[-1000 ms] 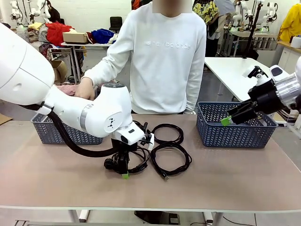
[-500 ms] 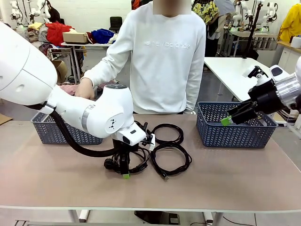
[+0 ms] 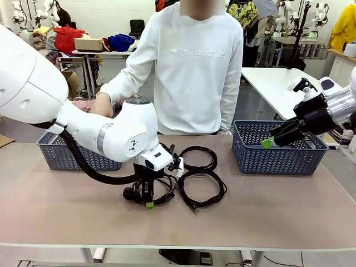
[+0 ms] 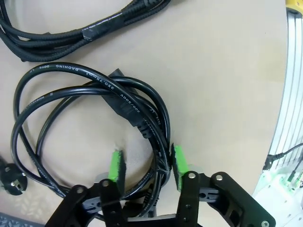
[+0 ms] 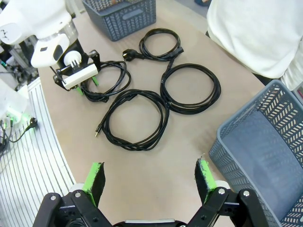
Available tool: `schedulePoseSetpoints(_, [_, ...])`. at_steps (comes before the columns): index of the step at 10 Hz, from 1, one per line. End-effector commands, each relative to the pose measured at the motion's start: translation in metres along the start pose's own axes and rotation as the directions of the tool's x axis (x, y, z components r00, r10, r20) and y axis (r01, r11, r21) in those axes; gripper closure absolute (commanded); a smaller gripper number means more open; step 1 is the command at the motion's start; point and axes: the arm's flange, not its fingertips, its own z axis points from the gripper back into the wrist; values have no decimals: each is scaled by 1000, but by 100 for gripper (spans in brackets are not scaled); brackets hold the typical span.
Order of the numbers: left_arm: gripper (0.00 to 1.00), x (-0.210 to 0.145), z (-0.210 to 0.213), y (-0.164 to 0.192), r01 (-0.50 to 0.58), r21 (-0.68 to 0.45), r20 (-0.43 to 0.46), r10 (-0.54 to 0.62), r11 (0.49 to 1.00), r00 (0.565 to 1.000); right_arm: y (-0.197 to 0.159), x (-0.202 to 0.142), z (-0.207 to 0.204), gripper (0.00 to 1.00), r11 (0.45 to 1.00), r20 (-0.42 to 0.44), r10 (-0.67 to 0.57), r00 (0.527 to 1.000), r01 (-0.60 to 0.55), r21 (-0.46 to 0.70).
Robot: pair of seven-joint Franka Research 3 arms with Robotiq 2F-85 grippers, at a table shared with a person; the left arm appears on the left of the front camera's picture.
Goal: Organize the cables according to human instructions.
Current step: Pick up a bundle of cables and place it in the basket indicated by the human.
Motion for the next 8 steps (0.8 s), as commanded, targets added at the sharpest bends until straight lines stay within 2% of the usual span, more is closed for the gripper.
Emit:
schedulePoseSetpoints(1, [67, 2, -1, 3, -13, 9, -13, 13, 1000, 1000, -4, 2, -1, 0, 1000, 20, 22, 1000, -23, 12])
schedulePoseSetpoints(2, [57, 2, -1, 3, -17, 7, -13, 17, 1000, 1000, -4, 2, -1, 0, 1000, 20, 22, 1000, -23, 12])
schedulePoseSetpoints(3, [86, 1, -1, 3, -18, 6, -14, 18, 1000, 1000, -4, 2, -1, 0, 1000, 20, 22, 1000, -23, 12])
schedulePoseSetpoints(4, [76, 1, -1, 3, -18, 6, -17, 18, 1000, 1000, -4, 2, -1, 0, 1000, 20, 22, 1000, -23, 12])
schedulePoseSetpoints(5, [100, 1, 0, 2, -24, 8, -26, 24, 1000, 999, -4, 2, -1, 0, 1000, 20, 22, 1000, -23, 12])
schedulePoseSetpoints(6, [96, 0, 2, 0, -32, 20, -44, 33, 999, 998, -4, 2, -1, 0, 1000, 20, 22, 1000, -23, 12])
schedulePoseSetpoints(7, [100, 0, 6, -3, -37, 29, -54, 38, 999, 998, -4, 2, -1, 0, 1000, 20, 22, 1000, -23, 12])
schedulePoseSetpoints(8, [100, 1, 15, -8, -41, 33, -53, 43, 999, 998, -4, 2, -1, 0, 1000, 20, 22, 1000, -23, 12])
